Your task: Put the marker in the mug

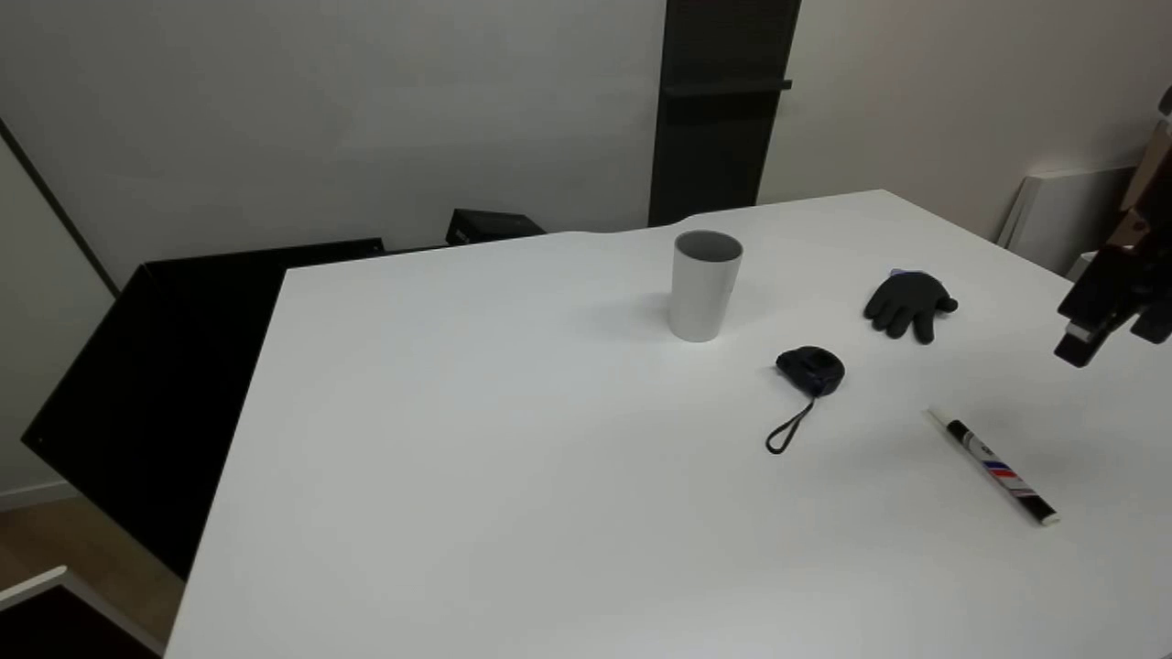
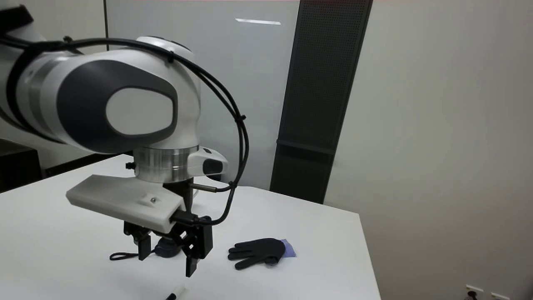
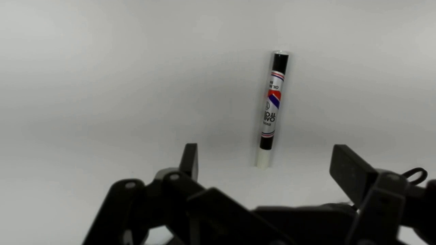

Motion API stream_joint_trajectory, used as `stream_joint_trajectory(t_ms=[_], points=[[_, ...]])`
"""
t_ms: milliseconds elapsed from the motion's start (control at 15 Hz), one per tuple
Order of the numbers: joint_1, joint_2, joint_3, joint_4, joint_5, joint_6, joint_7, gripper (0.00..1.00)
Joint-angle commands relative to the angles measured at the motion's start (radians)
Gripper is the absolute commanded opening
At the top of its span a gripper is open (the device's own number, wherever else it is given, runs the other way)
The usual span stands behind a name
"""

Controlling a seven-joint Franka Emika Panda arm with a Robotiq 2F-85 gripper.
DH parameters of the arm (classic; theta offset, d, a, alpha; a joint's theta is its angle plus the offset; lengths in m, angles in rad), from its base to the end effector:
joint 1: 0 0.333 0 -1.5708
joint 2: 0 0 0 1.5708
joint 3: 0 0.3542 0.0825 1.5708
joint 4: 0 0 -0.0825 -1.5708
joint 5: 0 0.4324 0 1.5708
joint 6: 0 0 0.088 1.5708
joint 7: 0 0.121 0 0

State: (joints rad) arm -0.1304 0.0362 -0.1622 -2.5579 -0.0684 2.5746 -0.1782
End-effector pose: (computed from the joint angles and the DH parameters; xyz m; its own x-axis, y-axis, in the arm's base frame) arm 0.4562 -0.1373 0.2353 0.9980 -0.0568 -0.0274 -0.0557 -0.9978 0.0372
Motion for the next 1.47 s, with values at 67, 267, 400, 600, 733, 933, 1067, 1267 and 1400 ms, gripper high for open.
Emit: stream_joint_trajectory(t_ms=[67, 267, 400, 600, 733, 933, 1067, 1267, 1400], points=[[-0.007, -0.001, 0.007, 0.001, -0.001, -0.002, 0.001, 1.0], [-0.007, -0.001, 0.007, 0.001, -0.001, -0.002, 0.001, 1.0], [-0.005, 0.008, 0.005, -0.014, -0.05, 0.028, 0.032, 1.0], [-0.004, 0.033, 0.005, -0.021, -0.07, 0.053, 0.042, 1.0], [-0.004, 0.058, 0.004, -0.025, -0.068, 0.081, 0.05, 1.0], [-0.004, 0.096, 0.009, -0.037, -0.033, 0.131, 0.043, 1.0], [-0.001, 0.121, 0.012, -0.052, -0.027, 0.166, 0.044, 1.0], [0.015, 0.148, 0.011, -0.079, -0.055, 0.211, 0.062, 1.0], [0.03, 0.163, 0.009, -0.096, -0.067, 0.244, 0.08, 1.0]])
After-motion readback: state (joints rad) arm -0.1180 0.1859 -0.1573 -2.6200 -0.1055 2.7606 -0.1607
